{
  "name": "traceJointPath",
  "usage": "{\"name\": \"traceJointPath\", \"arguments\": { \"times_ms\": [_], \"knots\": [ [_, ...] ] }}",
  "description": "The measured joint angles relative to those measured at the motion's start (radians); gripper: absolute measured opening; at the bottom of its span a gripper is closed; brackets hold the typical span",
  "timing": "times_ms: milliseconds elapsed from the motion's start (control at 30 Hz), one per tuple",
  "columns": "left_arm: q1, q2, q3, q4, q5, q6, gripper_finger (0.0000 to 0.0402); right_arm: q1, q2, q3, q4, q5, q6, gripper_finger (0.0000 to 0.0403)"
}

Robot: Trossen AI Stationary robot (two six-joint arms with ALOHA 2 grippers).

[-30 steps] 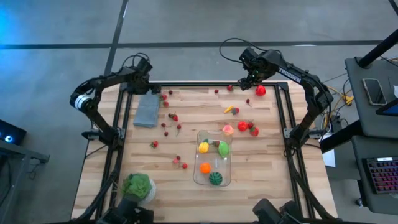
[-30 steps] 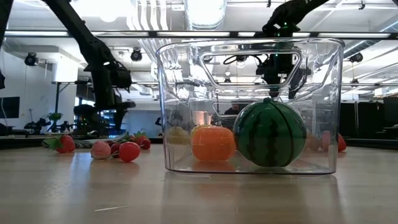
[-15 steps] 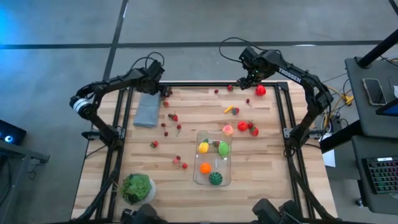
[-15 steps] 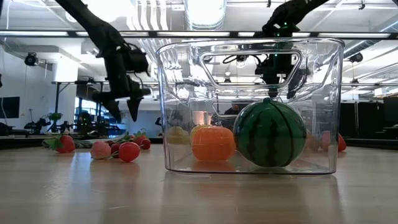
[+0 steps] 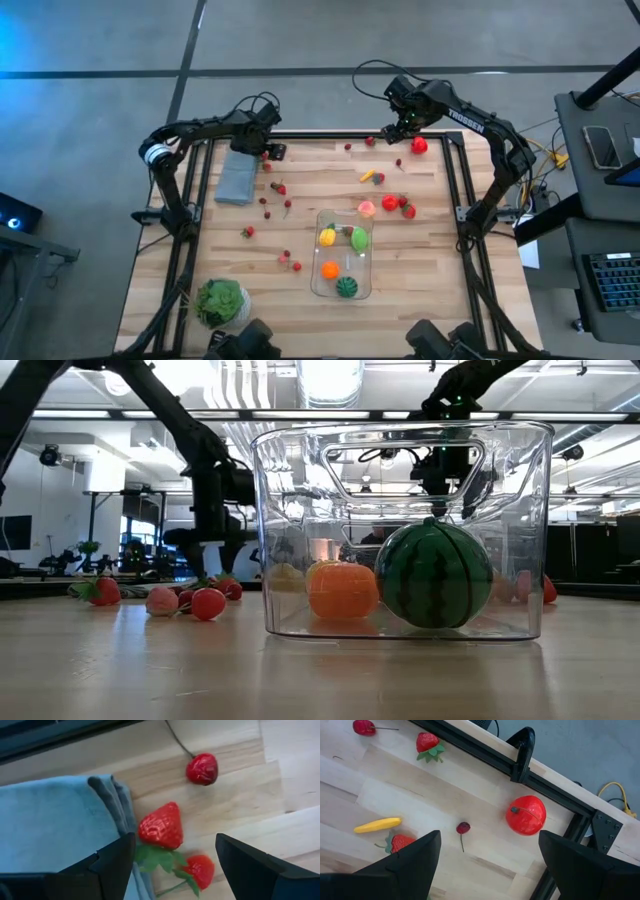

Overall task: Pick and placing Produce into tupperware
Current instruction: Put the strawberry into the transparent bin

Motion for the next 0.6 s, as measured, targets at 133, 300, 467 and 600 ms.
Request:
{"name": "traceJointPath", "arguments": {
  "times_ms": [133,300,467,600],
  "knots": [
    [0.000,0.012,-0.002,0.005,-0.020,0.007,0.0259,0.000,0.000,0.000,0.001,0.000,0.000,0.0329],
    [0.000,0.031,-0.004,0.006,-0.047,0.017,0.0222,0.000,0.000,0.000,0.005,0.000,-0.001,0.0329],
    [0.000,0.033,-0.004,0.014,-0.052,0.006,0.0168,0.000,0.000,0.000,0.008,0.000,-0.003,0.0329],
    [-0.002,0.033,-0.007,0.021,-0.060,-0.003,0.0137,0.000,0.000,0.000,0.010,0.000,-0.004,0.0329]
  ]
}}
